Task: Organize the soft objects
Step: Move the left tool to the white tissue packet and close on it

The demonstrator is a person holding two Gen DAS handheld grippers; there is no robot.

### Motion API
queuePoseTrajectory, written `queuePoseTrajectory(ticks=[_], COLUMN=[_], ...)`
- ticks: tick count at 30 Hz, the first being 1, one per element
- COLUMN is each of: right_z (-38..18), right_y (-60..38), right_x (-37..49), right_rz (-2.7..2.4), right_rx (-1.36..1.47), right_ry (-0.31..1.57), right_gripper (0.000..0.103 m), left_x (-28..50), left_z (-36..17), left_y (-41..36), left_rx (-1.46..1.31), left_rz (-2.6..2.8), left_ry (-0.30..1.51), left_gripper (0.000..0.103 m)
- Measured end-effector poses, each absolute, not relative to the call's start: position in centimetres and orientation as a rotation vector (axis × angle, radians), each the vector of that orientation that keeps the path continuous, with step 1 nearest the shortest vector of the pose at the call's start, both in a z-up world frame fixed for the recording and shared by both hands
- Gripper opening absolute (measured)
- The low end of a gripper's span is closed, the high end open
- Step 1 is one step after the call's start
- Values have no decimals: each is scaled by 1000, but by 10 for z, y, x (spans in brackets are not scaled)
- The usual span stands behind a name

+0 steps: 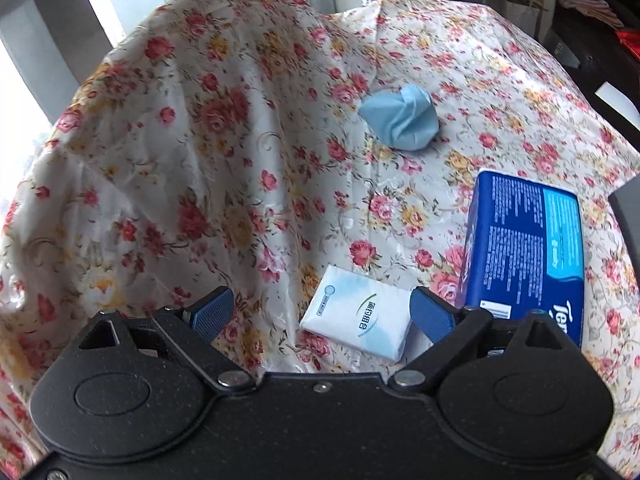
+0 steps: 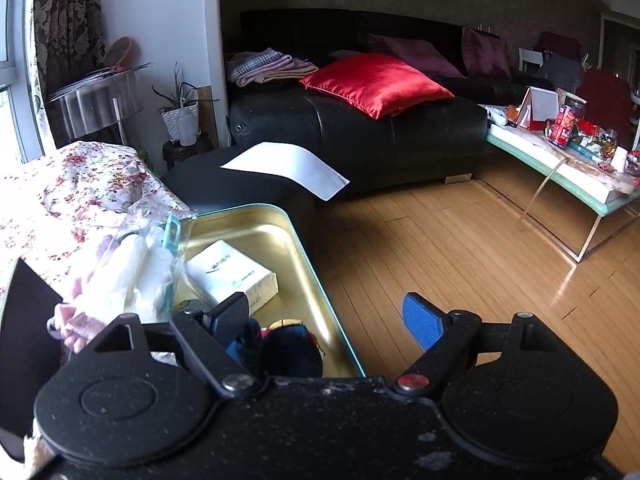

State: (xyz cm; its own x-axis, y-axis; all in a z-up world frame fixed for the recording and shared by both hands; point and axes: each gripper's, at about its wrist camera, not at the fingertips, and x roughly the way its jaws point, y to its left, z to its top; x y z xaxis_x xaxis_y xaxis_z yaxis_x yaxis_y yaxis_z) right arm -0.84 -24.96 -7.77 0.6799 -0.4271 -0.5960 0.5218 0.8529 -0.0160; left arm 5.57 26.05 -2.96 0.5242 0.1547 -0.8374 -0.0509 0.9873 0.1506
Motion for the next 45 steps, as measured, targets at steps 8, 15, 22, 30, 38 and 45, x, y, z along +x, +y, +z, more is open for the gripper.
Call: queuePoseTrajectory(ticks=[8, 15, 22, 30, 38, 45], right_z=[-73, -78, -80, -82, -84, -79], right_y=[-243, -247, -248, -249, -247, -242], right_x=[-26, -25, -25, -26, -24, -29], right_rz=[-548, -577, -589, -600, -598, -603], right_rx=[164, 185, 188, 196, 192, 167], right_ry=[620, 645, 663, 678, 699, 714], right_gripper=[85, 85, 85, 86, 85, 86], left_x=[71, 76, 77, 61, 72, 79], left_z=[-38, -40, -50, -62, -69, -82], left_y=[263, 250, 259, 246, 257, 271], left_rx=[40, 254, 204, 299, 250, 168], left_rz=[68, -6, -39, -80, -80, -106], left_ry=[1046, 1033, 1095, 1086, 1068, 1076], left_gripper=[92, 93, 93, 93, 93, 98])
